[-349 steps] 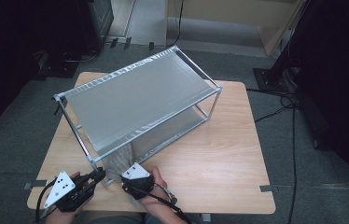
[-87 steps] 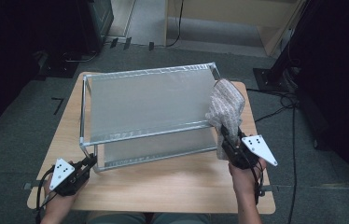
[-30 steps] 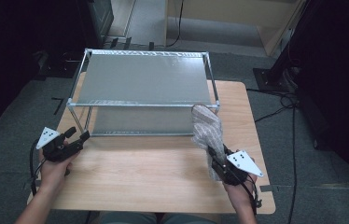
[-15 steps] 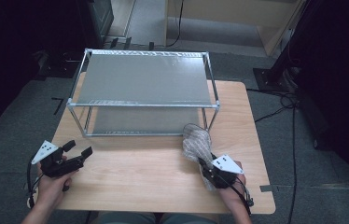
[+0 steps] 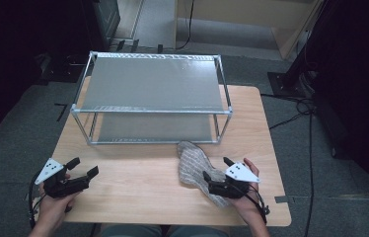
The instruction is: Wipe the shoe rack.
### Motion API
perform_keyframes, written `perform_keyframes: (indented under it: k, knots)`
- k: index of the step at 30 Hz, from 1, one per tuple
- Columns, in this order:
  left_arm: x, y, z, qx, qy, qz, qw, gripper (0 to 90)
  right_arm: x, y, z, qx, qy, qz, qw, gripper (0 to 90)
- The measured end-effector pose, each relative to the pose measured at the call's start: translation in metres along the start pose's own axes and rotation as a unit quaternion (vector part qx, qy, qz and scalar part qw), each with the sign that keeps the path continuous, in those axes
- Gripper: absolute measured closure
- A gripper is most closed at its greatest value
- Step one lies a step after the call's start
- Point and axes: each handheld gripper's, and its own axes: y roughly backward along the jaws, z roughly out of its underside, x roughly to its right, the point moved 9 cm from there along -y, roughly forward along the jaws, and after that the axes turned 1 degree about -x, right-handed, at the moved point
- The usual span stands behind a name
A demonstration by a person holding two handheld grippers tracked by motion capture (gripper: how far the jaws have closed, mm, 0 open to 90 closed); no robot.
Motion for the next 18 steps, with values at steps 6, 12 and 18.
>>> perform_keyframes:
  k: [6, 12, 18]
  knots:
    - [-0.006, 0.003, 0.003, -0.001, 0.004, -0.008, 1.0, 11.7, 0.033, 0.023, -0.01, 0.041, -0.049, 0.03, 0.9975, 7.8]
    - [-0.012, 0.006, 0.004, 0.001, 0.01, -0.015, 0.9998, 11.7, 0.074, 0.041, -0.006, 0.062, -0.092, 0.083, 0.9904, 7.5]
    - [-0.015, 0.008, 0.004, 0.003, 0.011, -0.019, 0.9997, 11.5, 0.103, 0.053, 0.004, 0.065, -0.118, 0.124, 0.9831, 7.0]
